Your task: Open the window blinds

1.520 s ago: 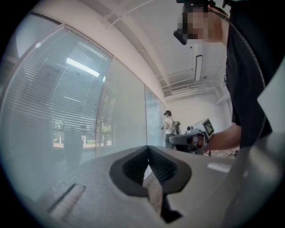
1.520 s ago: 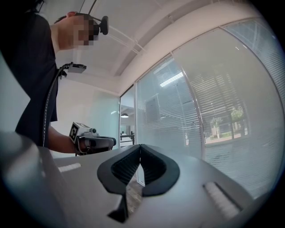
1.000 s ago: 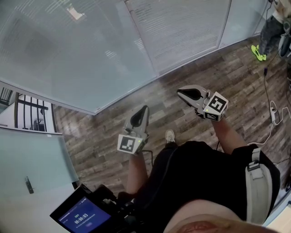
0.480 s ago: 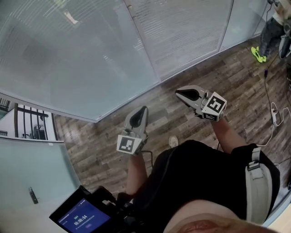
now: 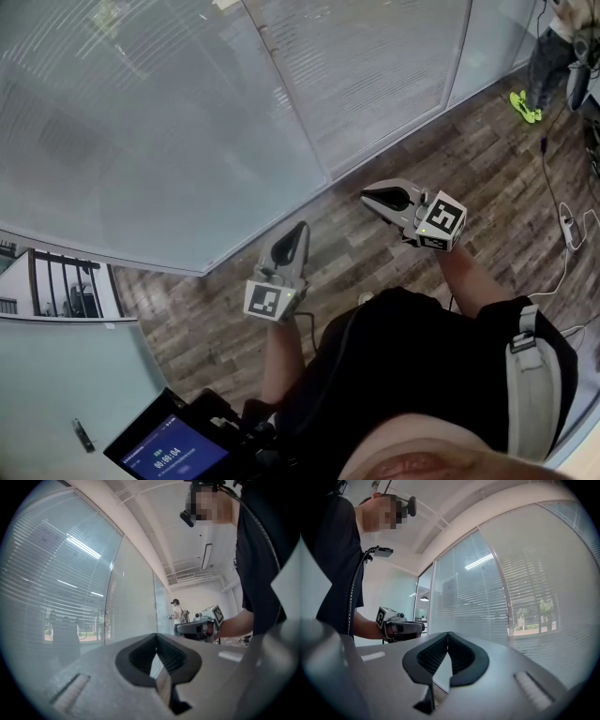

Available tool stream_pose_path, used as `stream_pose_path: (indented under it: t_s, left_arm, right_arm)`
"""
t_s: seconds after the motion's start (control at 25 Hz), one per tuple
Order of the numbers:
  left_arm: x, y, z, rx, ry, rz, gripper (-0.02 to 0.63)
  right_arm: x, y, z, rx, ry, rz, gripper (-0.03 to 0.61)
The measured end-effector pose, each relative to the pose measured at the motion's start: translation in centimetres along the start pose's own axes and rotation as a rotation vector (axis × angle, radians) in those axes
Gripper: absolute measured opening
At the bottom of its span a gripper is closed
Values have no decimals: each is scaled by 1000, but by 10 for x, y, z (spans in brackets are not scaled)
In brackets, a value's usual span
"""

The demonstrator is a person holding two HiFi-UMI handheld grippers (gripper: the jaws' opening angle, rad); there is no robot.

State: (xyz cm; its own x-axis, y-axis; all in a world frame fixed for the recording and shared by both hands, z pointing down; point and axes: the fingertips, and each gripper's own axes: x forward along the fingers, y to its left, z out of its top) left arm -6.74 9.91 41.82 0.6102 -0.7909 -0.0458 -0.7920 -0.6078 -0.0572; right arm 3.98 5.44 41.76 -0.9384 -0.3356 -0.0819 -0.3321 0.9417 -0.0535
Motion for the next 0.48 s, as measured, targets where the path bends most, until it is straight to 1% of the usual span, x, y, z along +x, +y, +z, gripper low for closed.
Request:
stream_pose_path:
  t_s: [0.08,0.2,0.4,0.48]
  left_arm:
    - [-1,4,-4,-3,-2,-12,3]
    - [1,23,-8,-17,-5,-21,3]
    - [-4,32,-9,-27,-21,-35,3]
    - [-7,33,-11,-41,-22,-31,3]
  right_arm:
    - [4,1,-2,-18,2,-5,5]
    - [22,-7,-2,-50,20,-11,5]
    - [29,-6,-4,-44,18,-32,5]
    - [31,-4,-6,-49,33,-30,5]
